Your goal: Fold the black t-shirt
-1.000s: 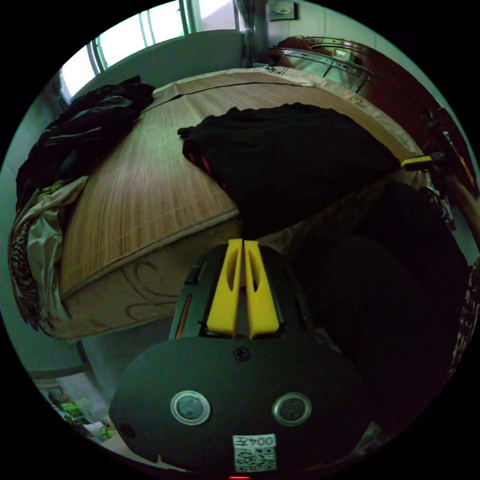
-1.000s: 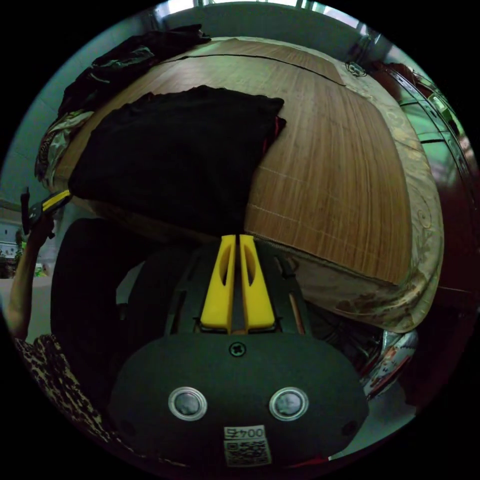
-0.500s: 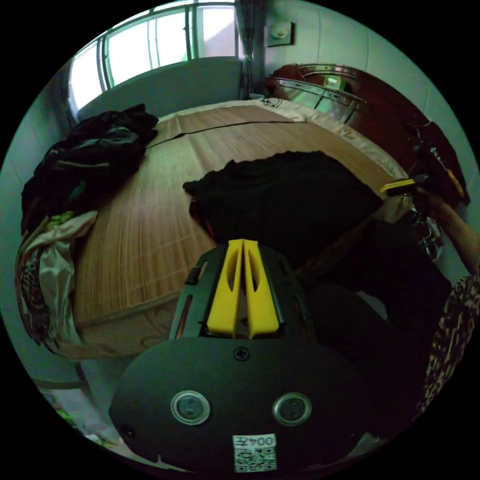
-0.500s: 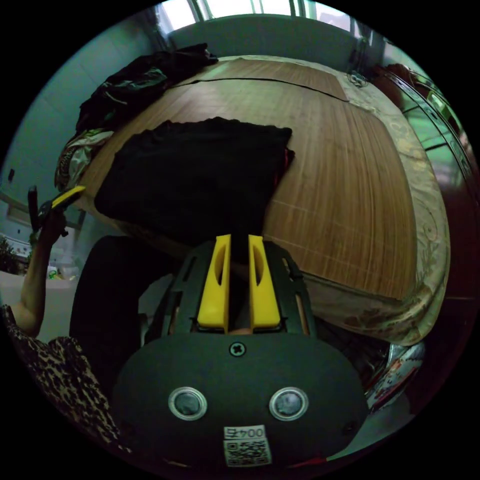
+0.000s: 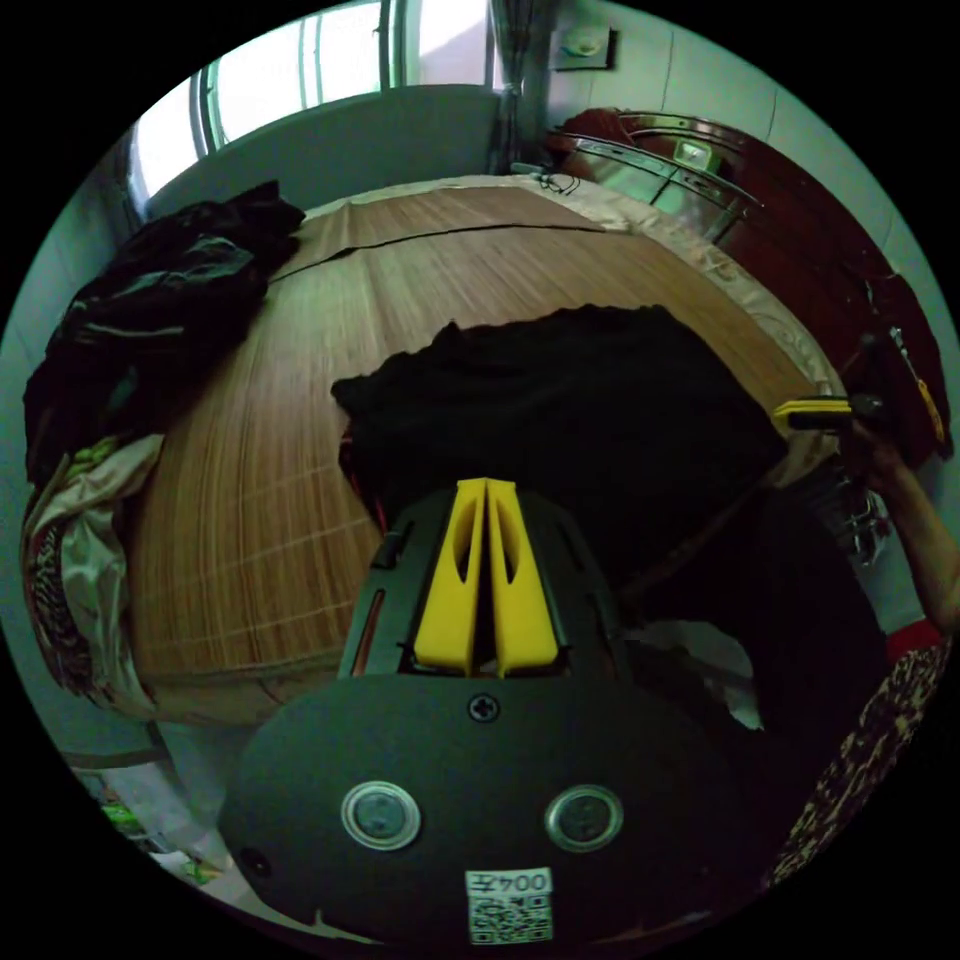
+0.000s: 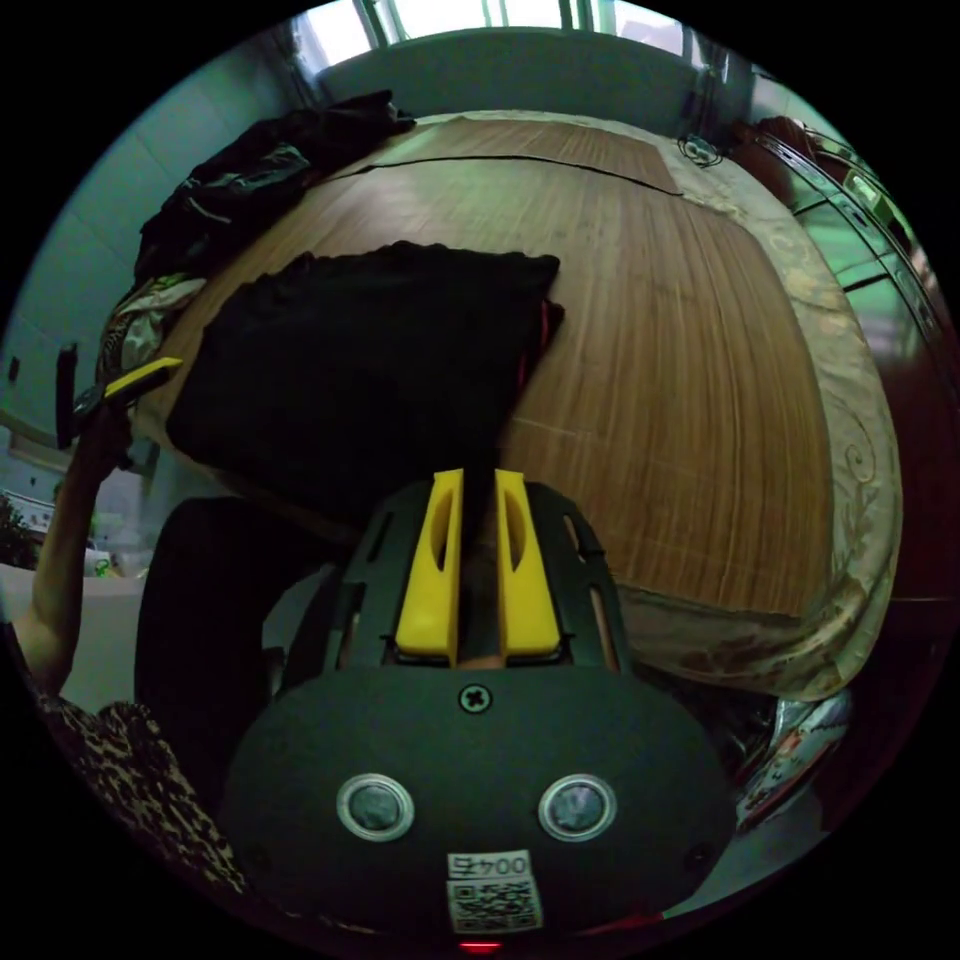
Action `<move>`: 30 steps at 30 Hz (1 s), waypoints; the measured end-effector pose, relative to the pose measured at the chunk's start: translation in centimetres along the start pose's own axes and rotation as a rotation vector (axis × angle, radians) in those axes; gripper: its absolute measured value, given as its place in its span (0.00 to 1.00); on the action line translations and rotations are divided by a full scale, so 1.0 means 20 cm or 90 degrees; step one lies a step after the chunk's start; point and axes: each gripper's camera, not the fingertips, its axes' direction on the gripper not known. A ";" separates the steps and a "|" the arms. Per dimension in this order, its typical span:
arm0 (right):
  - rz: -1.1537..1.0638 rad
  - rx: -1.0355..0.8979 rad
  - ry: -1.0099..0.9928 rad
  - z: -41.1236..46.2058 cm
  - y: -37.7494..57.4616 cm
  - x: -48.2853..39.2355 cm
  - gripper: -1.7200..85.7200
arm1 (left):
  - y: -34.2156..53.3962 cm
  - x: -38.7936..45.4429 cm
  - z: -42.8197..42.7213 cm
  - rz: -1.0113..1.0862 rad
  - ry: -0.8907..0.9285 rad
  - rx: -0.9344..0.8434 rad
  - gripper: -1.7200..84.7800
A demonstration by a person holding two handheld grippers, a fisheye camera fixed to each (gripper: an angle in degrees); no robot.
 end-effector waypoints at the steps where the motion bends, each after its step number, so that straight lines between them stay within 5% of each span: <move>1: -0.002 0.008 0.005 0.00 -0.03 0.00 0.10 | -0.07 0.01 0.04 0.001 -0.012 -0.007 0.02; 8: 0.002 0.041 -0.009 0.14 -0.33 0.03 0.11 | -0.37 0.05 0.39 0.004 -0.064 -0.128 0.02; 13: -0.049 0.001 0.067 0.32 -0.34 0.01 0.11 | -0.48 0.12 0.44 0.016 -0.052 -0.110 0.02; 22: -0.021 0.017 -0.059 0.30 -0.29 0.27 0.09 | -0.71 0.26 0.47 -0.001 -0.032 -0.118 0.02; 25: -0.012 0.050 -0.099 0.21 -0.13 0.31 0.09 | -0.69 0.39 0.31 -0.012 0.015 -0.040 0.02; 30: -0.021 0.043 -0.114 0.22 0.17 0.30 0.09 | -0.61 0.80 0.29 0.096 0.036 -0.048 0.02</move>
